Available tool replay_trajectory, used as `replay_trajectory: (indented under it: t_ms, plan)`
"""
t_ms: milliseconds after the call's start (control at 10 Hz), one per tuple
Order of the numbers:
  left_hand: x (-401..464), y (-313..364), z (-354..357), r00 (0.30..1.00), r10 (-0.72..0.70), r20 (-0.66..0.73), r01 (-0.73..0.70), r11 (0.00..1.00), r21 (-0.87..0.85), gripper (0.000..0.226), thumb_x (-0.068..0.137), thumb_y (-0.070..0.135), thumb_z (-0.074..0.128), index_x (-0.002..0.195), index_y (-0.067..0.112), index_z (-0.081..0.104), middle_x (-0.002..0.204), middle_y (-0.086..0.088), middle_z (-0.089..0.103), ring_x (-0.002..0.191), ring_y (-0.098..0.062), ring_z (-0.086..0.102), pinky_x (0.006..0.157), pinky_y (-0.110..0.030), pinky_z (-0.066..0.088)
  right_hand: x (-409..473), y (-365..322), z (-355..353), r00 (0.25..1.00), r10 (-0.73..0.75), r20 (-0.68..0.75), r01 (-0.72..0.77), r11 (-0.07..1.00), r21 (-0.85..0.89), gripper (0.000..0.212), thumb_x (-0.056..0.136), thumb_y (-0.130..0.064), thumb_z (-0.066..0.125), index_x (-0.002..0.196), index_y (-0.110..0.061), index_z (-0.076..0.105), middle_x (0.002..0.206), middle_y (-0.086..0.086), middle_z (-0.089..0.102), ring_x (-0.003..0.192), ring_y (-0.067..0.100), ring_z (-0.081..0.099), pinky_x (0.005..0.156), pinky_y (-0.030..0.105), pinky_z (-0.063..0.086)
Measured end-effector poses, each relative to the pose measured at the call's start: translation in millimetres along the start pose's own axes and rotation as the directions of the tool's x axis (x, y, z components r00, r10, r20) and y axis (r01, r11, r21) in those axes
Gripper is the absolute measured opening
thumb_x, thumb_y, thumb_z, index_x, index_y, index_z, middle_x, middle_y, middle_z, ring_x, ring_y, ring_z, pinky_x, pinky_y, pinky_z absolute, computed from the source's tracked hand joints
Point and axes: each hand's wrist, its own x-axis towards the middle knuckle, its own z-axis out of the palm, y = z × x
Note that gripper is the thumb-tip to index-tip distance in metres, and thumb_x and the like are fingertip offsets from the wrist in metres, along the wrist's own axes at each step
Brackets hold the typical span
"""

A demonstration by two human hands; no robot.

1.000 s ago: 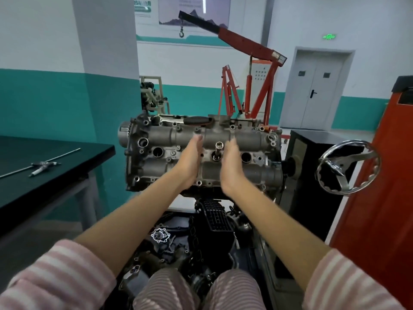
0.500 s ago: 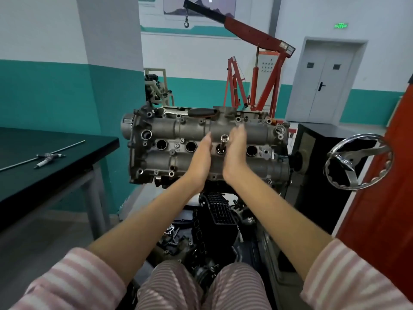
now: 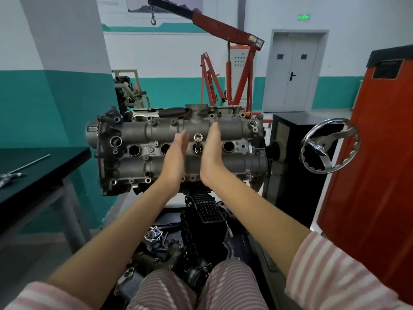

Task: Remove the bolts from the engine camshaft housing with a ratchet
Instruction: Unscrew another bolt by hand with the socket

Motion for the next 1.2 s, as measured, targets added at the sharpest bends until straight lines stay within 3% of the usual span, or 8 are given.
replay_trajectory:
  t_ms: [300,400,600,700,800,1000,1100,1200]
  plan:
    - [-8.9,-9.0,5.5,0.990,0.000,0.143,-0.010,0.998,0.064,0.044,0.101,0.045,0.015,0.125,0.034,0.050,0.116,0.026,0.060,0.115,0.006,0.050,0.085,-0.007,0.039,15.7,-11.2,13.5,0.999,-0.024,0.046,0.027,0.997,-0.074,0.067,0.094,-0.058,0.026,0.146,-0.016,0.023,0.149,0.008,0.029,0.134,0.022,0.030,0.110,0.037,0.023]
    - [-11.5,-16.5,-9.5,0.996,0.081,0.048,-0.086,0.991,0.105,0.048,0.102,0.042,0.015,0.137,0.025,0.042,0.139,0.013,0.047,0.124,0.003,0.041,0.085,-0.004,0.034,26.6,-37.2,16.6,0.993,-0.112,0.022,0.113,0.993,-0.042,0.062,0.096,-0.055,0.018,0.149,-0.025,0.009,0.155,-0.003,0.012,0.140,0.016,0.015,0.109,0.040,0.015]
    - [22.1,20.6,-5.1,0.996,0.042,0.074,-0.048,0.996,0.078,0.055,0.101,0.044,0.011,0.148,0.017,0.023,0.154,0.000,0.025,0.140,-0.013,0.024,0.112,-0.032,0.019,9.0,20.8,-1.1,1.000,-0.016,0.005,0.015,0.995,0.098,0.054,0.097,-0.054,0.020,0.142,-0.025,0.028,0.147,-0.002,0.030,0.121,-0.007,0.039,0.094,0.014,0.028]
    - [10.8,12.8,8.3,0.971,-0.030,0.237,0.012,0.997,0.078,0.057,0.099,0.053,0.015,0.145,0.025,0.031,0.152,0.004,0.030,0.138,-0.011,0.028,0.103,-0.023,0.031,-4.2,40.6,11.6,0.986,0.166,-0.033,-0.166,0.920,-0.354,0.060,0.097,-0.049,0.028,0.143,-0.010,0.029,0.147,0.011,0.032,0.129,0.007,0.040,0.109,0.026,0.029]
    - [-1.8,-0.8,2.1,0.966,-0.047,0.254,0.038,0.999,0.038,0.051,0.100,0.049,0.018,0.141,0.026,0.037,0.145,0.009,0.041,0.126,-0.002,0.042,0.099,-0.021,0.038,17.9,23.9,23.4,0.986,0.169,0.003,-0.169,0.981,0.093,0.070,0.093,-0.058,0.027,0.148,-0.015,0.021,0.153,0.007,0.024,0.140,0.022,0.022,0.114,0.043,0.016]
    - [-3.4,-20.7,-17.4,0.981,0.190,0.028,-0.190,0.941,0.280,0.030,0.101,0.026,0.037,0.128,0.022,0.049,0.127,0.011,0.053,0.120,-0.003,0.048,0.095,-0.013,0.036,45.7,-46.0,3.4,0.997,0.014,0.078,-0.045,0.910,0.413,0.061,0.099,-0.040,0.024,0.146,-0.002,0.013,0.153,0.016,0.015,0.141,0.025,0.018,0.113,0.026,0.013]
    - [10.5,-10.9,-19.1,0.926,0.335,0.173,-0.377,0.799,0.469,0.042,0.095,0.012,0.051,0.136,0.015,0.043,0.132,0.003,0.052,0.123,-0.008,0.047,0.102,-0.020,0.037,39.7,-24.6,-20.2,0.987,-0.162,0.009,0.161,0.970,-0.181,0.034,0.098,-0.013,0.035,0.128,-0.003,0.048,0.129,0.009,0.054,0.118,0.018,0.051,0.108,0.037,0.033]
    - [26.0,-0.6,-16.2,0.836,0.475,0.273,-0.518,0.522,0.677,0.031,0.092,0.011,0.055,0.123,0.015,0.058,0.115,-0.001,0.066,0.107,-0.017,0.060,0.092,-0.034,0.046,39.2,12.5,-37.9,0.929,-0.334,0.158,0.355,0.684,-0.637,0.032,0.087,0.008,0.040,0.110,-0.006,0.056,0.109,0.007,0.060,0.104,0.020,0.057,0.092,0.028,0.045]
